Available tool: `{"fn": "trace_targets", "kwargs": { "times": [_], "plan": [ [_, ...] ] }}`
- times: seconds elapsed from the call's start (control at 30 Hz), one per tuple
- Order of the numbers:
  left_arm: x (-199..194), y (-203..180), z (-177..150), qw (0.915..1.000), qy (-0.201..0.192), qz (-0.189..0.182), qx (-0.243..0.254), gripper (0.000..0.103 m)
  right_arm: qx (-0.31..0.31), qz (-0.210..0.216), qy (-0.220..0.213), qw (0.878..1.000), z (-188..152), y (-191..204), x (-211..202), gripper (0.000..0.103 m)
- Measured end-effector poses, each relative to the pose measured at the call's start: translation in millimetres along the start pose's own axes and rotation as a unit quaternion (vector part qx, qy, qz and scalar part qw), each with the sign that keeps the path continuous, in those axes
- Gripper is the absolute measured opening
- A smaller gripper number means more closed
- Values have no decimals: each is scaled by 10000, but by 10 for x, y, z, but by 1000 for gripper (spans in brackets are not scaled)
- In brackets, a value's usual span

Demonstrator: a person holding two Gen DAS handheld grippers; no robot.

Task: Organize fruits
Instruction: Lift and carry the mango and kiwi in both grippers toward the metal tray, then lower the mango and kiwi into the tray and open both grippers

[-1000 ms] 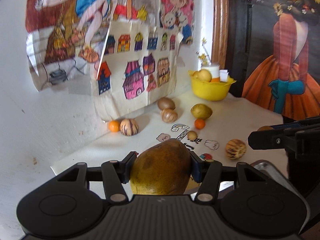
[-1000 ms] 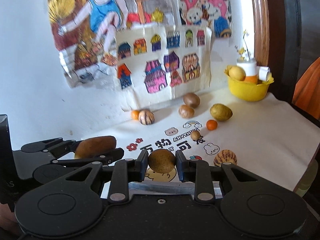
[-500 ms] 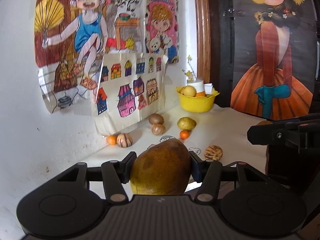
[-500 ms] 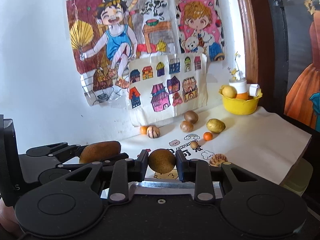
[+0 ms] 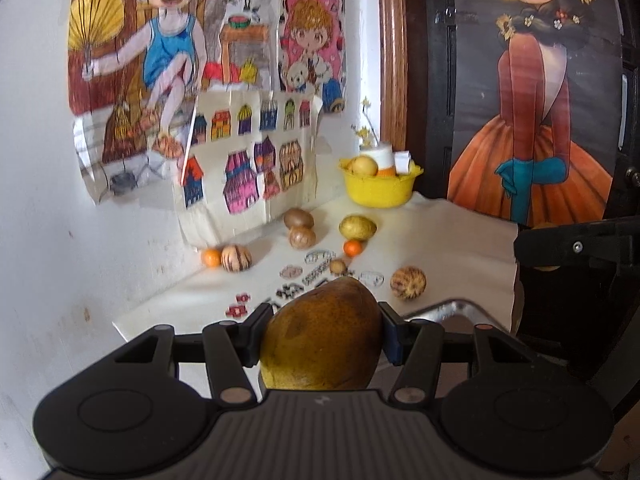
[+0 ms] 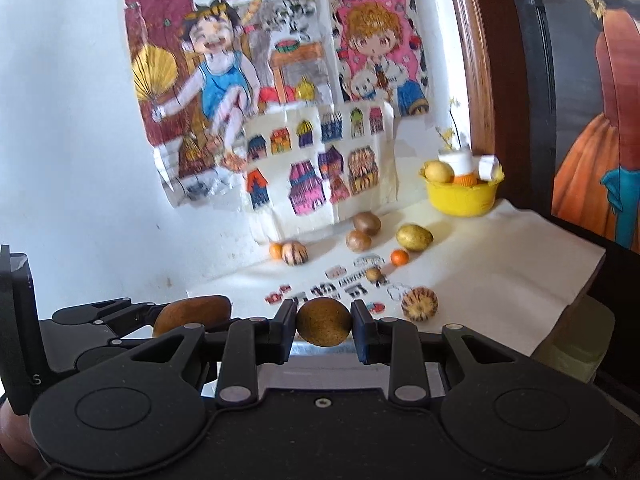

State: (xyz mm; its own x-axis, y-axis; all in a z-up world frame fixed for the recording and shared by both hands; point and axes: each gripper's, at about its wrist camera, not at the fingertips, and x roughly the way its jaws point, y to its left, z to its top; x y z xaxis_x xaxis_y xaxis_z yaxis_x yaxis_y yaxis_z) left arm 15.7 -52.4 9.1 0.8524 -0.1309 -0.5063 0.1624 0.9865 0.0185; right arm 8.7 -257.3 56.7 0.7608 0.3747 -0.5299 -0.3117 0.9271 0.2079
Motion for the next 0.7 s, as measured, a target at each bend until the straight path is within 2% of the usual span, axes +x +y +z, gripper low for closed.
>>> {"fn": "trace_targets", "kwargs": {
  "times": [0.2, 0.47, 0.7],
  "plan": [
    [248, -3, -270, 9990, 429, -93, -32, 59, 23, -90, 480, 9988, -233, -89, 321, 31],
    [535, -68, -658, 9951, 965, -215, 9, 59, 5, -348, 1232, 9918, -755, -297, 854, 31],
    [625, -195, -764, 9923, 1195, -298, 132, 59, -33, -517, 1722, 9837, -948, -357, 1060, 31]
  ]
}}
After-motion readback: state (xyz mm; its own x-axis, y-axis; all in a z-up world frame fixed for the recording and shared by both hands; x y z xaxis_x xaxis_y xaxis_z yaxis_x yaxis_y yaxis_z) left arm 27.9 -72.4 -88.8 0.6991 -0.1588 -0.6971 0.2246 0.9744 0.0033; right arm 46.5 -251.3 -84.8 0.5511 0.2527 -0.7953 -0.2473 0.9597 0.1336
